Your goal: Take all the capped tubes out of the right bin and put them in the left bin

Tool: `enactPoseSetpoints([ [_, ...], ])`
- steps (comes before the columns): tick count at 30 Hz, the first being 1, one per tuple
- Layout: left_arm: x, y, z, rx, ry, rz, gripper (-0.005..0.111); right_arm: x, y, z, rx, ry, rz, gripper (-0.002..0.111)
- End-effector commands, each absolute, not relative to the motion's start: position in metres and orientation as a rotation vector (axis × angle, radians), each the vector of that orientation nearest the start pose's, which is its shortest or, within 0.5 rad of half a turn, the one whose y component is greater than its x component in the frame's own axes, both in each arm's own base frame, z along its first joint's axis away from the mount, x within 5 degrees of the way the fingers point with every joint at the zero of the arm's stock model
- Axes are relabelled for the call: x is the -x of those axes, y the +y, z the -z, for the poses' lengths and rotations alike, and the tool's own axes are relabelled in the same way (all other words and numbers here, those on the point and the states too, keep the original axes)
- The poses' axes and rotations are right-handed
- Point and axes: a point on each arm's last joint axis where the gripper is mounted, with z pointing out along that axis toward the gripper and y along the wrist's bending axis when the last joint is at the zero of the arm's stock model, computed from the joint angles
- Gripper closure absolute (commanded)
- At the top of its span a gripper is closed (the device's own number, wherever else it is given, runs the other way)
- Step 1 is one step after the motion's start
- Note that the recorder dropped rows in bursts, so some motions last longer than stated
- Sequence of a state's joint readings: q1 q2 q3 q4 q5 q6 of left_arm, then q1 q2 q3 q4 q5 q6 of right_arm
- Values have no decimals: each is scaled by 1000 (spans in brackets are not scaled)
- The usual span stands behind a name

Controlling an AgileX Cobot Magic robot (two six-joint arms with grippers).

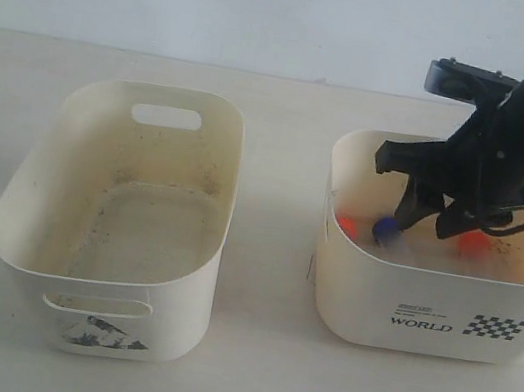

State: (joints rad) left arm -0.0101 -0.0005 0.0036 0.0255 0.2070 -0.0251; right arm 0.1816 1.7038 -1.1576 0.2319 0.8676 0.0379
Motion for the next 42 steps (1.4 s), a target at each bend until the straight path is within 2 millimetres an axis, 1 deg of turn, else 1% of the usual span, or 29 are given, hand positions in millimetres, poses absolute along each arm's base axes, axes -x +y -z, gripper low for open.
enactPoseSetpoints([
  [1, -56, 0, -195, 8, 1686, 16, 102, -335, 77, -213, 4, 2869, -313, 58],
  [4, -56, 0, -195, 8, 1686, 16, 102, -339, 78, -206, -51, 2862, -319, 37],
  [5, -56, 0, -195, 8, 1686, 16, 102, -340, 78, -204, -56, 2860, -318, 35],
  [9, -56, 0, -195, 8, 1686, 16, 102, -345, 78, -193, -53, 2873, -299, 38],
  [14, -56, 0, -195, 8, 1686, 16, 102, -352, 78, -179, -71, 2866, -284, 39],
  [19, -56, 0, -195, 8, 1686, 16, 102, -357, 78, -159, -81, 2889, -272, 40],
  [23, -56, 0, -195, 8, 1686, 16, 102, -358, 77, -147, -64, 2921, -243, 45],
  [26, -56, 0, -195, 8, 1686, 16, 102, -359, 77, -137, -68, 2942, -237, 45],
  [29, -56, 0, -195, 8, 1686, 16, 102, -360, 77, -133, -64, 2948, -229, 46],
  [31, -56, 0, -195, 8, 1686, 16, 102, -360, 77, -132, -54, 2948, -219, 51],
  [33, -56, 0, -195, 8, 1686, 16, 102, -360, 76, -132, -40, 2948, -206, 59],
  [40, -56, 0, -195, 8, 1686, 16, 102, -358, 76, -131, -38, 2973, -205, 94],
  [42, -56, 0, -195, 8, 1686, 16, 102, -358, 76, -131, -38, 2980, -204, 102],
])
